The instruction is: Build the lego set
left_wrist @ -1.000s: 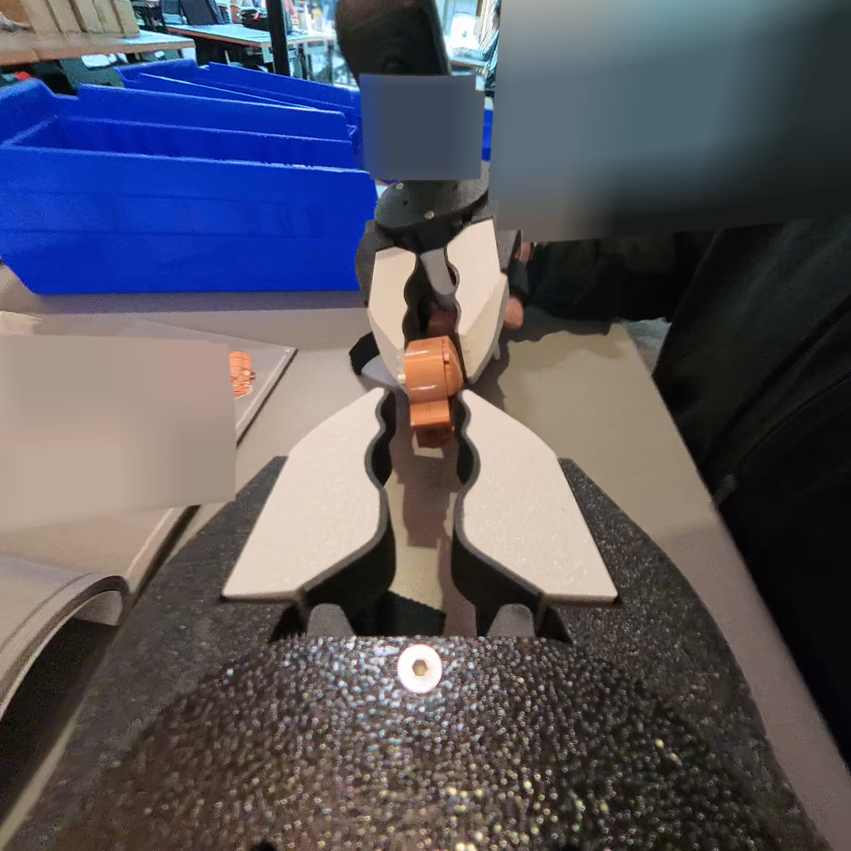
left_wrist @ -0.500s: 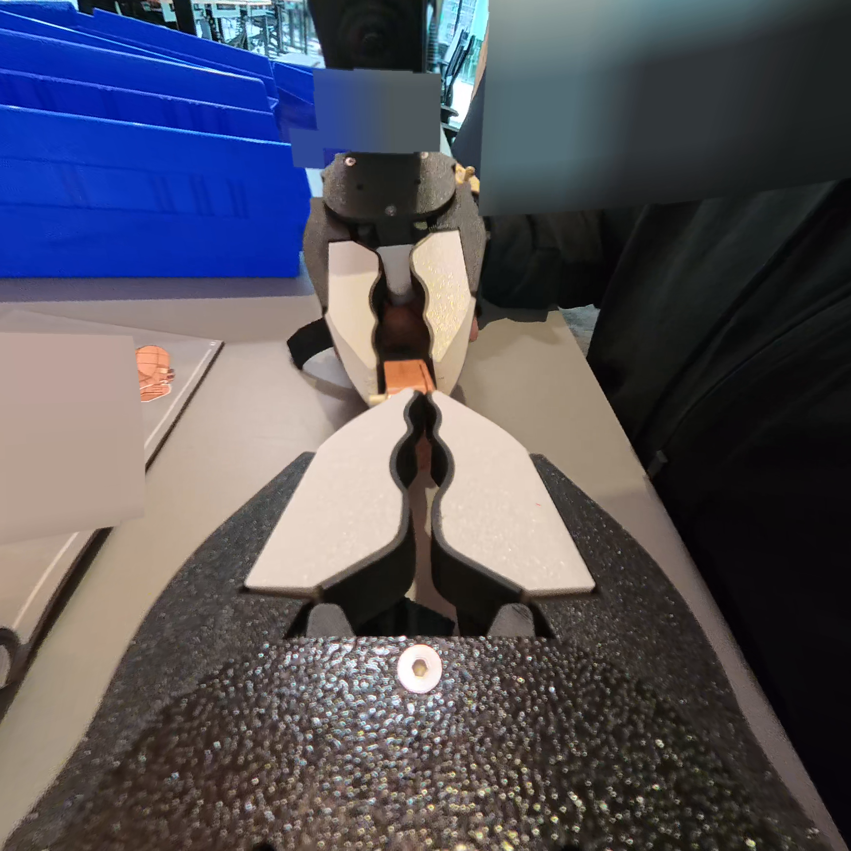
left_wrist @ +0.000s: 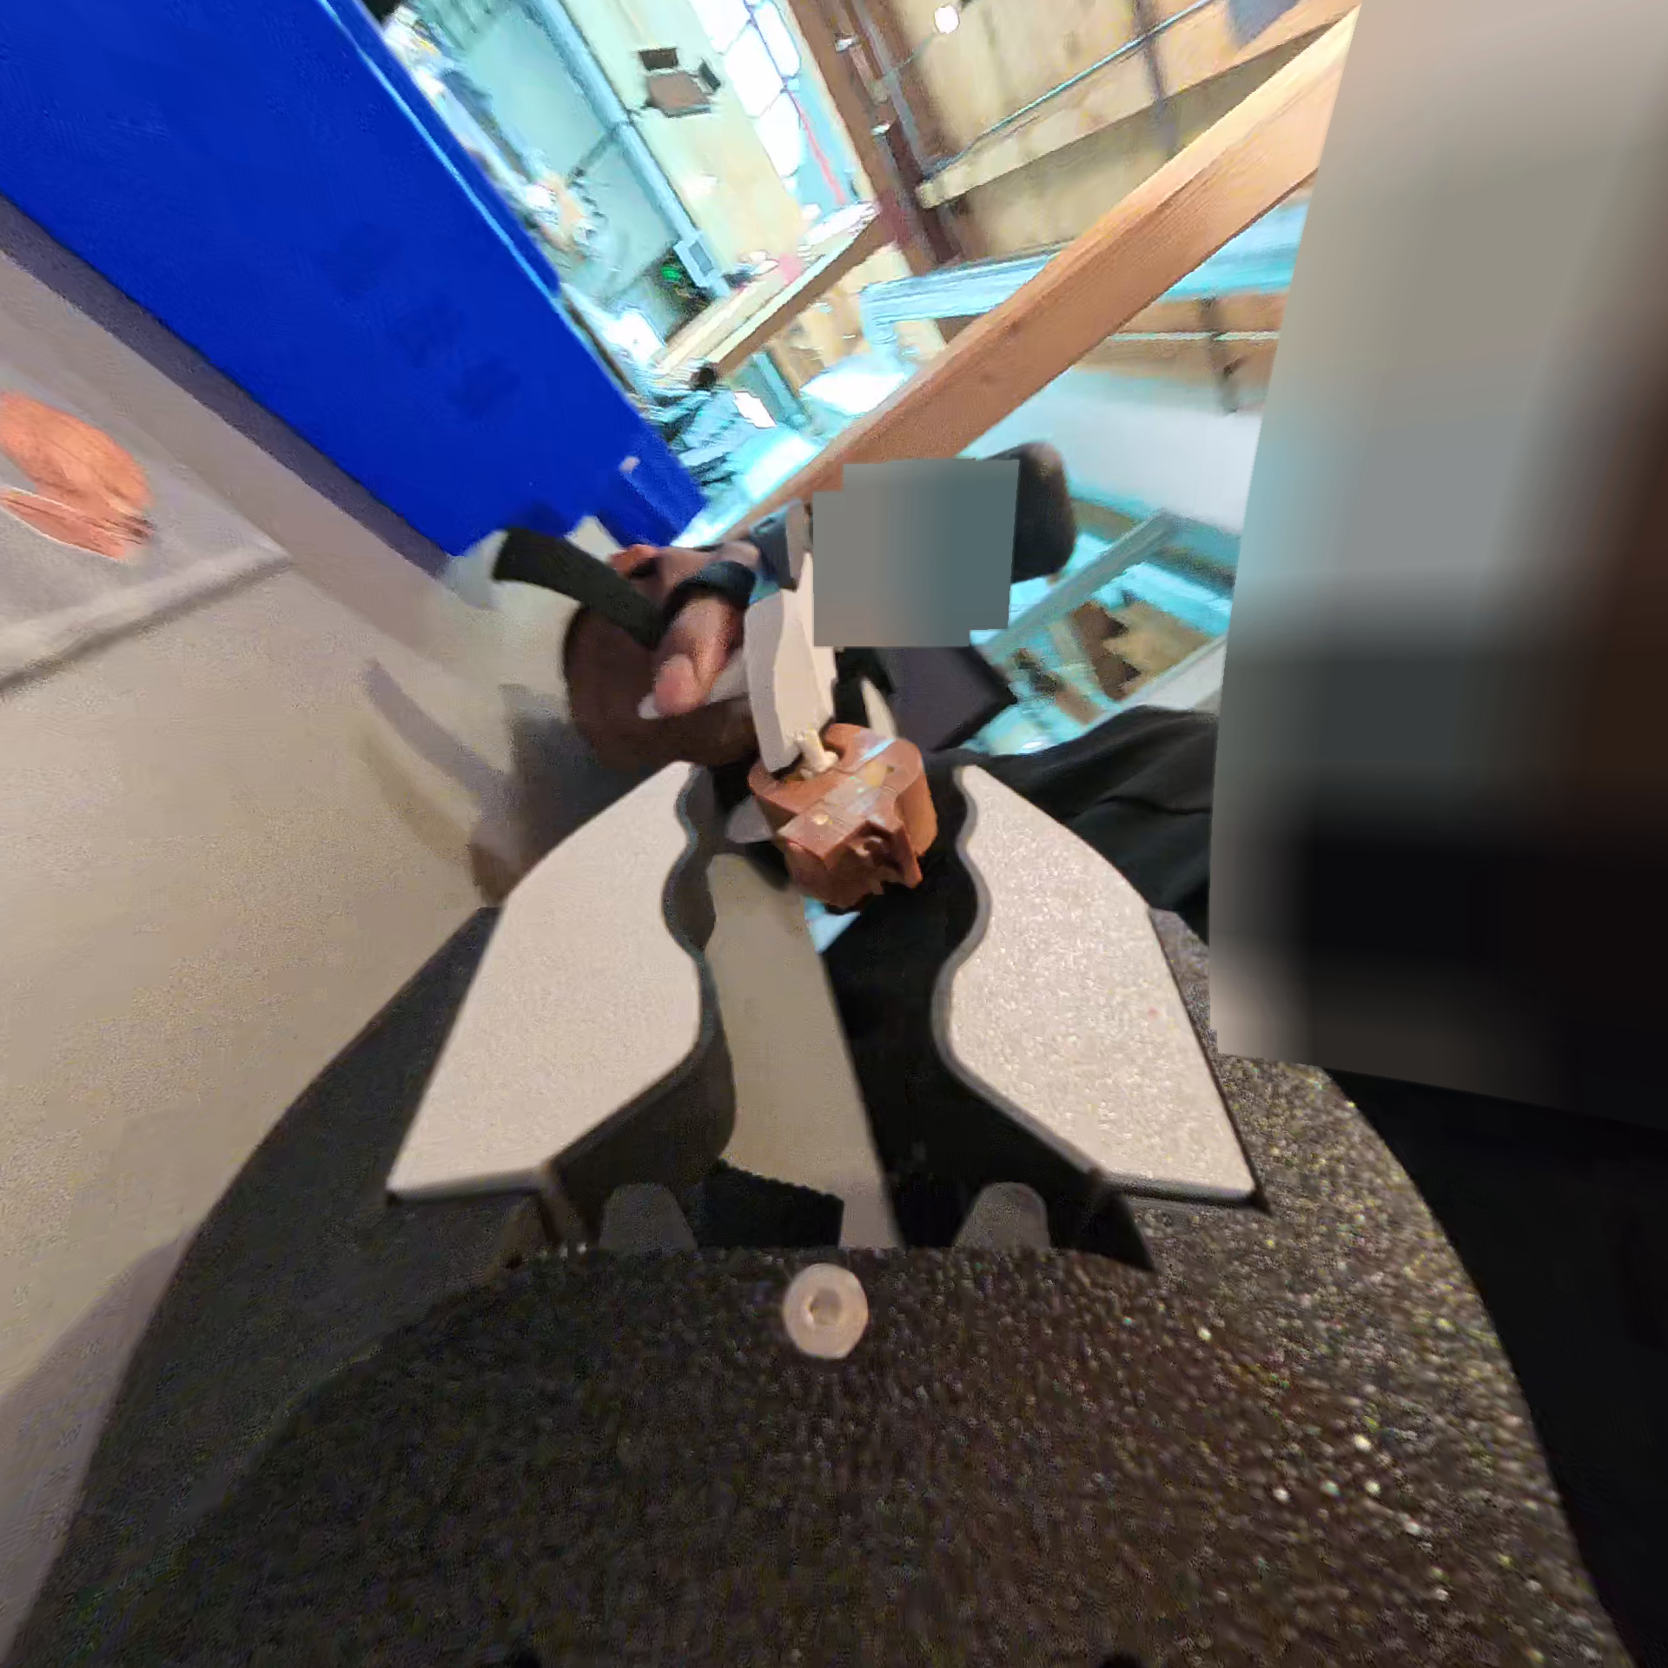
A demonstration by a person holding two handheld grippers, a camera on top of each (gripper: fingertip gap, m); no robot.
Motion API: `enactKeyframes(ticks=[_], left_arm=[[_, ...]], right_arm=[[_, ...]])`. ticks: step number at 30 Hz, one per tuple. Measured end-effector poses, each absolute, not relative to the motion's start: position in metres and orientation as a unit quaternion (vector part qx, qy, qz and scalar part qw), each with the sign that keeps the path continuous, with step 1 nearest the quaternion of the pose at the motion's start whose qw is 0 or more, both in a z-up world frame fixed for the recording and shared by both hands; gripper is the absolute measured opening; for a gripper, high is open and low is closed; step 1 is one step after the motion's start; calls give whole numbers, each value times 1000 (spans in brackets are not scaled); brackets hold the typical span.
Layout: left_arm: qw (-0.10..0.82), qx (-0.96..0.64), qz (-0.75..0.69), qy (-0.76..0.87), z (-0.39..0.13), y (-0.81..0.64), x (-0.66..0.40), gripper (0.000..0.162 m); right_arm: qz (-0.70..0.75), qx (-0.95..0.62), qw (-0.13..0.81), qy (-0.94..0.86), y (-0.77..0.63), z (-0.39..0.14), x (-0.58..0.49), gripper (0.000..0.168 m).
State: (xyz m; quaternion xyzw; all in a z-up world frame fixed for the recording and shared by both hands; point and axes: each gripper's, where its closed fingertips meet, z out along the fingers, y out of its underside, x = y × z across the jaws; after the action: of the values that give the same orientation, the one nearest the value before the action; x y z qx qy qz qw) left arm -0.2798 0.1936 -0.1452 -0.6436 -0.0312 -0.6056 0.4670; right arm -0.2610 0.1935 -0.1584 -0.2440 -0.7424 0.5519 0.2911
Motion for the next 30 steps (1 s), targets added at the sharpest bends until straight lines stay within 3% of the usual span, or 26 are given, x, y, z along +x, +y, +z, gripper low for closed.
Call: enactKeyframes(ticks=[8, 14, 30], left_arm=[[397, -618, -679, -1, -141, 188, -242, 63], [380, -594, -708, 22, -135, 181, -232, 53], [411, -613, -672, 61, -135, 178, -225, 51]], right_arm=[[539, -188, 342, -746, 185, -151, -256, 25], [537, -151, 357, -750, 177, -150, -249, 25], [480, -115, 396, -774, 173, -149, -245, 25]])
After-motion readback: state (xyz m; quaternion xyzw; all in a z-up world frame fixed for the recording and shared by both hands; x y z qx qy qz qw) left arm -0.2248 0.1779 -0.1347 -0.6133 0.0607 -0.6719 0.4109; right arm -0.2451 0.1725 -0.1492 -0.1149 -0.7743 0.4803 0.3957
